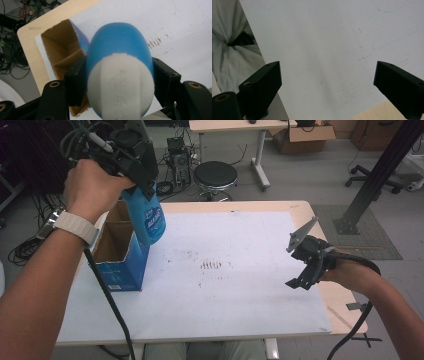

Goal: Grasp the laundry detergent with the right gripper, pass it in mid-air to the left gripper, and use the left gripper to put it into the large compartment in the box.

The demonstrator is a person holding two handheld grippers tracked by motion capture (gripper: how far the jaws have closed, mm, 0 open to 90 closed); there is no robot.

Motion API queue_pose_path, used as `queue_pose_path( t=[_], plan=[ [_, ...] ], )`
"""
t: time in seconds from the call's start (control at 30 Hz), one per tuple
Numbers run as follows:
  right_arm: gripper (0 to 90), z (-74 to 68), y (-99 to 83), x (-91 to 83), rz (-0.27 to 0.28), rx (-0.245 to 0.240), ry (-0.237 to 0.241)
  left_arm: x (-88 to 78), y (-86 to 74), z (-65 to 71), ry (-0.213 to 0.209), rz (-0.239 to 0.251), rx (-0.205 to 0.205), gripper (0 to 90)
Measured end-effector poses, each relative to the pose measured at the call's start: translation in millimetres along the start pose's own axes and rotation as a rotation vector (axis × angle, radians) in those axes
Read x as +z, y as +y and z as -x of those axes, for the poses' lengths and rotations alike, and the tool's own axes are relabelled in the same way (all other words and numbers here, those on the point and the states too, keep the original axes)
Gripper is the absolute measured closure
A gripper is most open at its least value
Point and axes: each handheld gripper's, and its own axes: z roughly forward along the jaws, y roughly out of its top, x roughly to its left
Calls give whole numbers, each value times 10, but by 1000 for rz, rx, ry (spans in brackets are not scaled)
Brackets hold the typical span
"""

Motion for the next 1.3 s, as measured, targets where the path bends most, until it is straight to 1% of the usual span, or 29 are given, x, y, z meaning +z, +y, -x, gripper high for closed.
queue_pose_path(
  t=[0.17, 0.4, 0.43, 0.6, 0.8, 0.93, 1.03, 1.2, 1.3],
  plan=[
    [76, 8, 0, -4, -13, -6, -4, -59, -52, -175, 0, 9, -74, 381],
    [77, 32, -7, -13, -14, -4, -12, -145, -119, -398, 29, 12, -179, 381],
    [78, 34, -9, -14, -17, -2, -11, -150, -126, -424, 32, 10, -187, 381],
    [78, 42, -20, -15, -13, 0, -10, -133, -179, -558, 55, 17, -256, 381],
    [77, 47, -22, 0, -13, 6, -8, -55, -229, -660, 75, 5, -289, 381],
    [77, 43, -19, -2, -12, 0, -9, -2, -268, -702, 92, 2, -299, 382],
    [78, 43, -20, -8, -7, 8, -11, 43, -296, -729, 98, 1, -307, 381],
    [78, 38, -19, -11, -9, 2, -9, 133, -333, -738, 133, 0, -301, 382],
    [78, 34, -26, -7, -3, 7, -7, 189, -366, -763, 136, 4, -309, 381]
  ],
)
